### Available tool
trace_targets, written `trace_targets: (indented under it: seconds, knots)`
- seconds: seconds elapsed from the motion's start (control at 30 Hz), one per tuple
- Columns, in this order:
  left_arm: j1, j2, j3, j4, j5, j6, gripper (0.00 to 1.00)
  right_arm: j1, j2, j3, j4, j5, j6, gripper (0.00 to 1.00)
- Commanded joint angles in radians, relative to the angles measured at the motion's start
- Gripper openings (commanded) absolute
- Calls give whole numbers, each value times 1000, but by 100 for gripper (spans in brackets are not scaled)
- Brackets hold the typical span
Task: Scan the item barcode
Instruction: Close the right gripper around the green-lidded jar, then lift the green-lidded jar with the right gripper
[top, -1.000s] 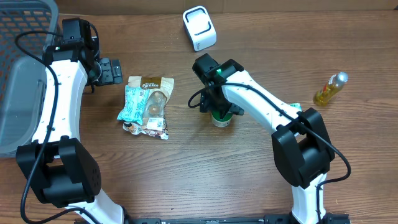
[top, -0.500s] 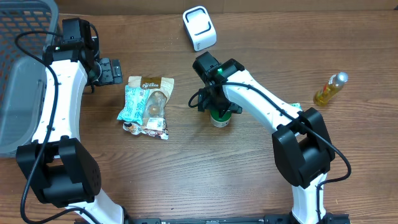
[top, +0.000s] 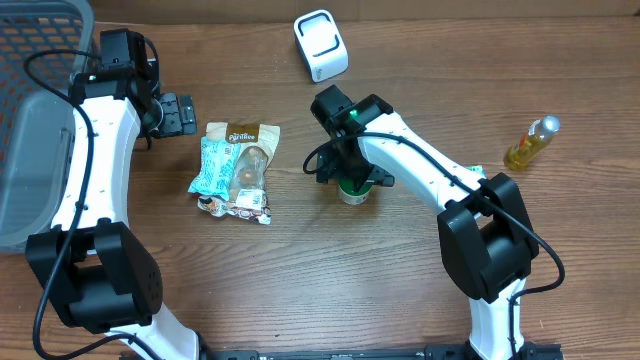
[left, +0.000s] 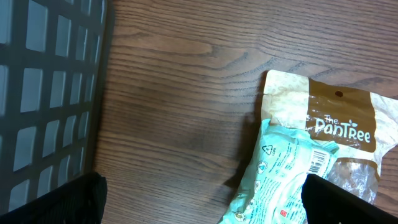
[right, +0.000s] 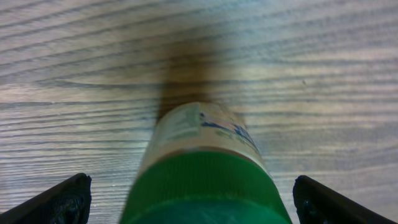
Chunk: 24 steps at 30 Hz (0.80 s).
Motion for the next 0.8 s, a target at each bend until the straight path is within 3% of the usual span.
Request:
trace_targets:
  seconds: [0.0, 0.77]
  knots:
    - [-7, -19, 18, 1, 5, 19, 100, -4, -1, 13, -2, 3, 56, 100]
    - [-7, -19, 18, 1, 5, 19, 100, -5, 0, -40, 42, 62, 56, 100]
